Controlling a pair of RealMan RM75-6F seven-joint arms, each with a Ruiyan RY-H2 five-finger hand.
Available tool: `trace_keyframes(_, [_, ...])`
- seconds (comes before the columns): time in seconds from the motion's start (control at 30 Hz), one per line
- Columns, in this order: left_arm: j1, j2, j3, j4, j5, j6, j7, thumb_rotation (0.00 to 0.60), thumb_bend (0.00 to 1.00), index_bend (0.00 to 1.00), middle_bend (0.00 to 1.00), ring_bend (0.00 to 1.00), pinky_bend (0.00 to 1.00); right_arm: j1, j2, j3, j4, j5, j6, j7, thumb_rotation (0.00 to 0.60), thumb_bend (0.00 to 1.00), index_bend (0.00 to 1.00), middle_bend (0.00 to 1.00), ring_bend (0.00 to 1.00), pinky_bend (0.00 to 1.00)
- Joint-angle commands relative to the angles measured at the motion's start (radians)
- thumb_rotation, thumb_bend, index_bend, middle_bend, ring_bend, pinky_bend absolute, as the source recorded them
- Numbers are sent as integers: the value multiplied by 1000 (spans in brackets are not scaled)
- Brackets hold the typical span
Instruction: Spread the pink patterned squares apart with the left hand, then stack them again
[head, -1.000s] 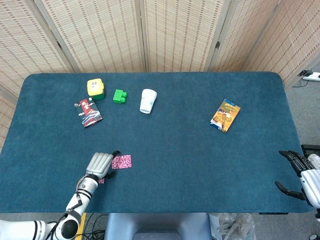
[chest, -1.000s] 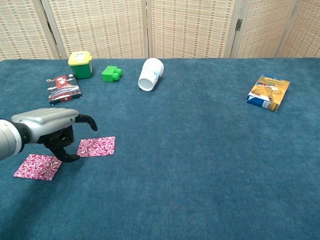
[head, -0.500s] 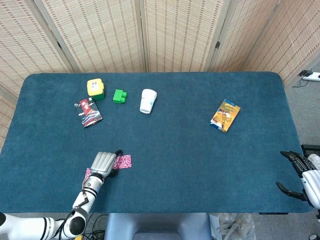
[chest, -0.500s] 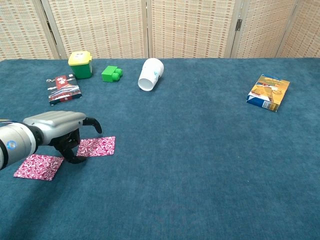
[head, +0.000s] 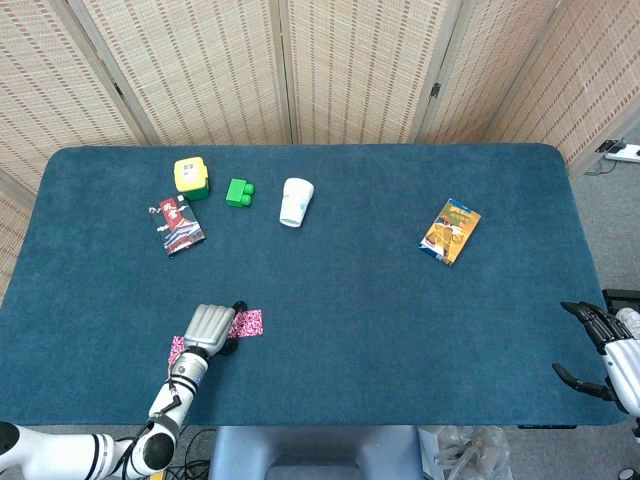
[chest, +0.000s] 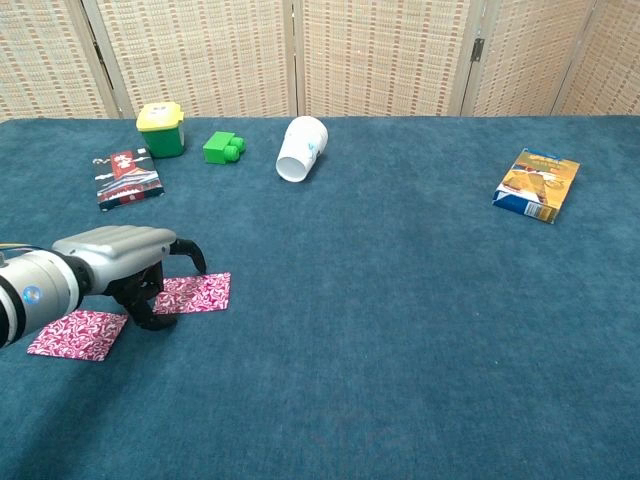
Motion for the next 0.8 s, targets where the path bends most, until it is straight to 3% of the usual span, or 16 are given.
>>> trace_keyframes(0.03, [-2,-2,-1,3,-3,-1,1,600,337,257,988,962,1000,1,0,1,1,1,-2,1,600,277,111,188,117,165])
trace_keyframes(0.53, [1,-4,12,14,19,3,-13,600,337,404,988,962,1000,4,0,2,1,-1,-4,0,600,277,111,188,117,165])
trace_keyframes(0.8, [18,40,28,-26,80,12,-46,600,337,407,988,962,1000,4,0,2,-2,0,-6,-2,600,276,111,187,117,165])
